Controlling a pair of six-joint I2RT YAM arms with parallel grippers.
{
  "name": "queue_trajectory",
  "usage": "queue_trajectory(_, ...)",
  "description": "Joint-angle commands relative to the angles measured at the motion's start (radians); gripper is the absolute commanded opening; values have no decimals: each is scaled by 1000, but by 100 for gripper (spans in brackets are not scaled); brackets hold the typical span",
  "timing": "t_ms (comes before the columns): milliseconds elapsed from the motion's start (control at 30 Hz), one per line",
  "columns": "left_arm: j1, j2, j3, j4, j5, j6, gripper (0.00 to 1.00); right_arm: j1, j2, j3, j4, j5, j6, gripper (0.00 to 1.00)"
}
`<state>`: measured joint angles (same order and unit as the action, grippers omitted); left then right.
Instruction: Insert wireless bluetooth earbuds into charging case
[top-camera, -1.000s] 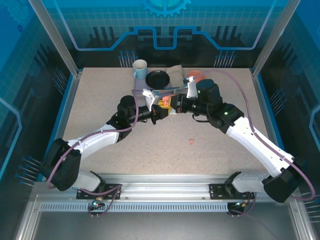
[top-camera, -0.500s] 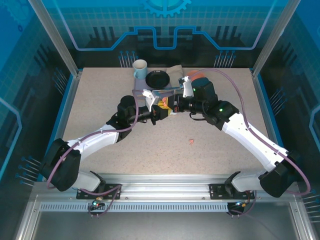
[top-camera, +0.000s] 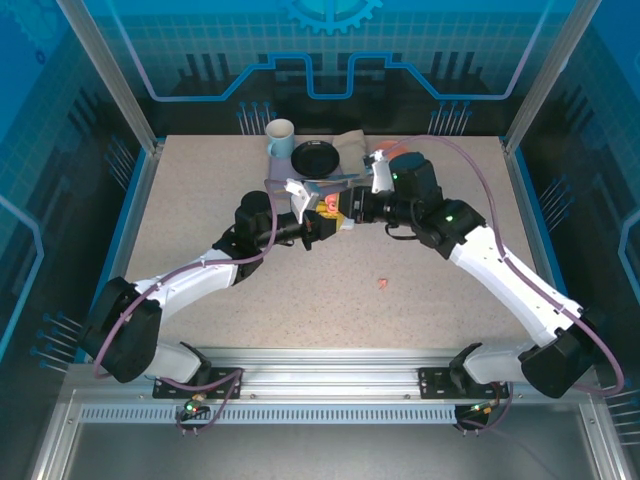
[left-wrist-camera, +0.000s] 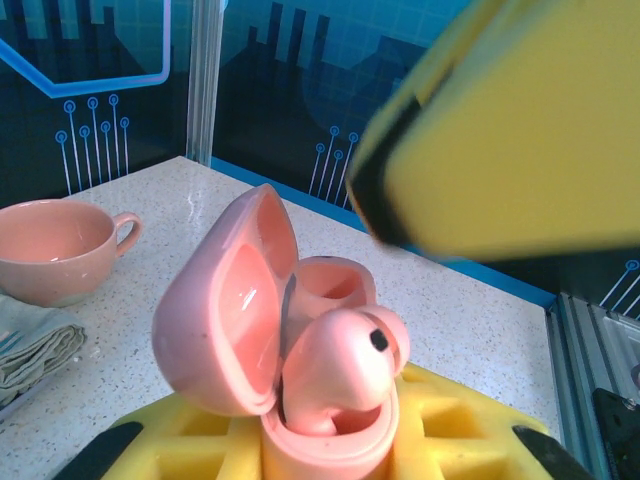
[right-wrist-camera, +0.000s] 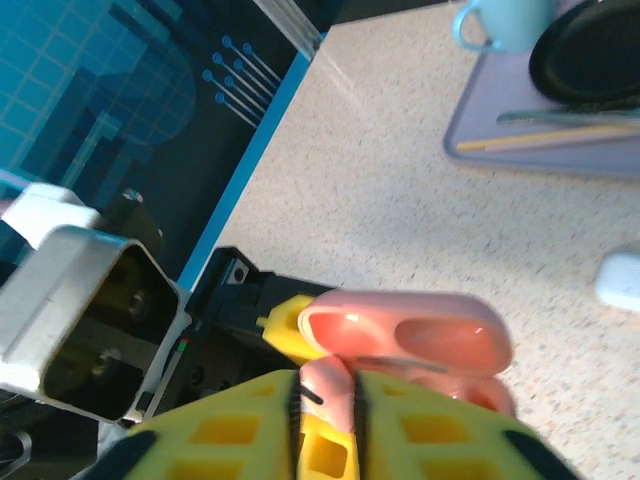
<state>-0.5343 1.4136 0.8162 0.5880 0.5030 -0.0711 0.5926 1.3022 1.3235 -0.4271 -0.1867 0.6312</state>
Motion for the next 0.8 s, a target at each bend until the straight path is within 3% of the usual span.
queue_trajectory(0,-6,-32,-8,22,11,30,0,-26,-59,41,-39,17,-22,28)
queue_trajectory(100,-5,-36,-19,29,2,32,0,-35,-76,27,-55,17,-19,34)
queue_trajectory(767,0,-37,-15,41,0,29,0,103,-1,-10,16,-81,78,33)
